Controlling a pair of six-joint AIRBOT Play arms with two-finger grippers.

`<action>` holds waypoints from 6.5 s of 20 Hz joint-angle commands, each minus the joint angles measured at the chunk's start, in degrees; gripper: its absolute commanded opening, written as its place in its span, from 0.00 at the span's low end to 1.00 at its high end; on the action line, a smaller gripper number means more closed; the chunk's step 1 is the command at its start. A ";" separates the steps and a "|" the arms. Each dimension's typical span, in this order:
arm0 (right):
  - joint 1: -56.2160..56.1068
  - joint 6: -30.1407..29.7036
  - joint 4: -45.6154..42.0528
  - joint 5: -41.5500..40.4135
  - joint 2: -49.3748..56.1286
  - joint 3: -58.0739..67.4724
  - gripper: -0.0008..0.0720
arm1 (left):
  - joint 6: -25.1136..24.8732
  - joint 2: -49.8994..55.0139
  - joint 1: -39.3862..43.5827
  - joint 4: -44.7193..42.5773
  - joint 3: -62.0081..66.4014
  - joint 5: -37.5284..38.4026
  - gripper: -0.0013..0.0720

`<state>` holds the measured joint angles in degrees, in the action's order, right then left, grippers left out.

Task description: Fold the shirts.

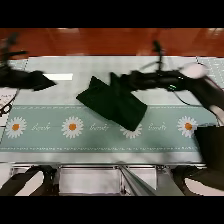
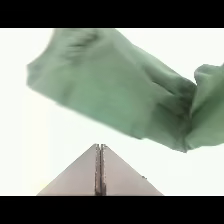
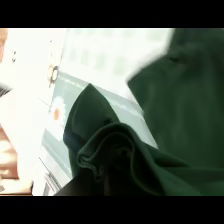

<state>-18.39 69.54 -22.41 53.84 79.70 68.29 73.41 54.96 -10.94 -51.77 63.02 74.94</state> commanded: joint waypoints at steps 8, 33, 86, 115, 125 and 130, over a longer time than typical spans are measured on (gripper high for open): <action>-7.85 5.84 4.28 -0.20 32.46 29.14 0.23 | -1.18 -12.11 -6.43 0.39 -10.84 -1.44 0.04; 10.95 9.64 -8.07 -11.80 -7.30 -35.87 0.57 | 3.41 -5.66 10.19 2.95 -10.80 -16.48 0.04; 91.76 21.22 -76.46 51.15 -35.28 -3.91 0.58 | -2.49 -4.76 2.62 2.25 -4.42 -31.93 0.04; 19.71 24.30 -58.66 12.31 2.16 6.51 0.05 | 7.23 18.49 10.49 -14.32 4.70 -11.41 0.04; 19.71 24.30 -59.01 11.96 2.16 6.51 0.05 | 7.26 18.49 10.60 -14.27 4.70 -11.41 0.04; 19.71 24.30 -59.01 11.96 2.16 6.51 0.05 | 7.23 18.49 10.60 -14.27 4.70 -11.43 0.04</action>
<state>1.39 93.89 -81.47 65.80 81.82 74.81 80.62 73.41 -0.36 -66.02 67.75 63.53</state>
